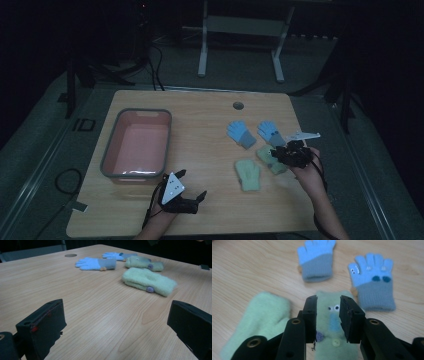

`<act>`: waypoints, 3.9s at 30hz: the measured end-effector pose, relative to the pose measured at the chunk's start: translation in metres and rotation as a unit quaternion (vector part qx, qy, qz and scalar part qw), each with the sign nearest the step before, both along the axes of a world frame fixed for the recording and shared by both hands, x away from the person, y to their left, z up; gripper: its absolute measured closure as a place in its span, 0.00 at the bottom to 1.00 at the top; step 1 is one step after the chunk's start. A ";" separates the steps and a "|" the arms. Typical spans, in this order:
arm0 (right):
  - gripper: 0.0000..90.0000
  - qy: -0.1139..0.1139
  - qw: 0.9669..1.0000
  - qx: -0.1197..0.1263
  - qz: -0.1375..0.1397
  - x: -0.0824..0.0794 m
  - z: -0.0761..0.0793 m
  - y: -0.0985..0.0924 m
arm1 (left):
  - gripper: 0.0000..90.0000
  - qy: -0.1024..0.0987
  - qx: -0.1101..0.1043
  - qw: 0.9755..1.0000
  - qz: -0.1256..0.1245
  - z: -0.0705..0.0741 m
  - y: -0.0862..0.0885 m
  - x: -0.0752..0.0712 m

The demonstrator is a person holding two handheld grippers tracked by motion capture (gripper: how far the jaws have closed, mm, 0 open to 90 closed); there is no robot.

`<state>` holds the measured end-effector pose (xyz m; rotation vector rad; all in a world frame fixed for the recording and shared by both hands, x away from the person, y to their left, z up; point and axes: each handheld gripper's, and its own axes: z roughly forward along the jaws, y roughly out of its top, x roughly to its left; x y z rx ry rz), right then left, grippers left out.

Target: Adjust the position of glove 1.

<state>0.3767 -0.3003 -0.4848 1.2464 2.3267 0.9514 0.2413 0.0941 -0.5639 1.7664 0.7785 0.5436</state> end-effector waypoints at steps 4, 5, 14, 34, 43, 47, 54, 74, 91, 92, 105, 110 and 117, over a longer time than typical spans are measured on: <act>0.73 0.008 1.000 -0.015 0.005 0.008 -0.012 -0.001 | 0.02 0.001 -0.002 1.000 0.000 0.000 0.000 0.000; 0.73 0.011 1.000 -0.018 0.003 0.010 -0.016 -0.001 | 0.02 0.001 -0.002 1.000 0.000 0.000 0.000 0.000; 0.71 0.030 0.999 -0.035 -0.008 0.013 -0.049 -0.001 | 0.02 0.000 -0.001 1.000 0.000 0.000 0.000 0.000; 0.97 0.001 0.994 -0.021 -0.111 -0.022 -0.014 0.008 | 0.02 -0.003 0.001 1.000 0.001 0.000 -0.001 -0.001; 0.97 -0.022 0.984 -0.003 -0.177 -0.057 0.016 -0.005 | 0.02 0.001 0.003 1.000 0.001 0.000 -0.001 0.000; 0.97 -0.021 0.978 0.016 -0.206 -0.069 0.013 -0.007 | 0.02 0.001 0.003 1.000 0.001 0.000 -0.001 0.000; 0.97 -0.008 0.972 0.029 -0.235 -0.078 -0.010 0.003 | 0.02 -0.001 0.005 1.000 -0.002 0.000 -0.001 0.000; 0.92 0.021 0.974 -0.012 -0.226 -0.065 -0.052 0.002 | 0.02 -0.004 0.005 1.000 -0.006 0.000 -0.001 -0.001; 0.64 0.038 0.994 0.009 -0.100 -0.052 -0.018 -0.036 | 0.02 -0.005 0.004 1.000 0.000 0.000 -0.001 -0.001; 0.62 0.042 0.994 0.009 -0.097 -0.052 -0.020 -0.036 | 0.02 -0.006 0.004 1.000 0.001 0.000 -0.001 -0.001; 0.69 0.037 0.993 0.004 -0.110 -0.058 -0.055 -0.031 | 0.02 -0.007 0.001 1.000 0.002 0.000 -0.001 -0.002; 0.85 0.038 0.993 0.007 -0.110 -0.061 -0.056 -0.027 | 0.02 -0.007 0.001 1.000 0.003 0.000 -0.001 -0.002; 0.92 0.038 0.990 0.010 -0.138 -0.062 -0.039 -0.014 | 0.02 -0.007 0.000 1.000 0.004 0.000 -0.001 -0.002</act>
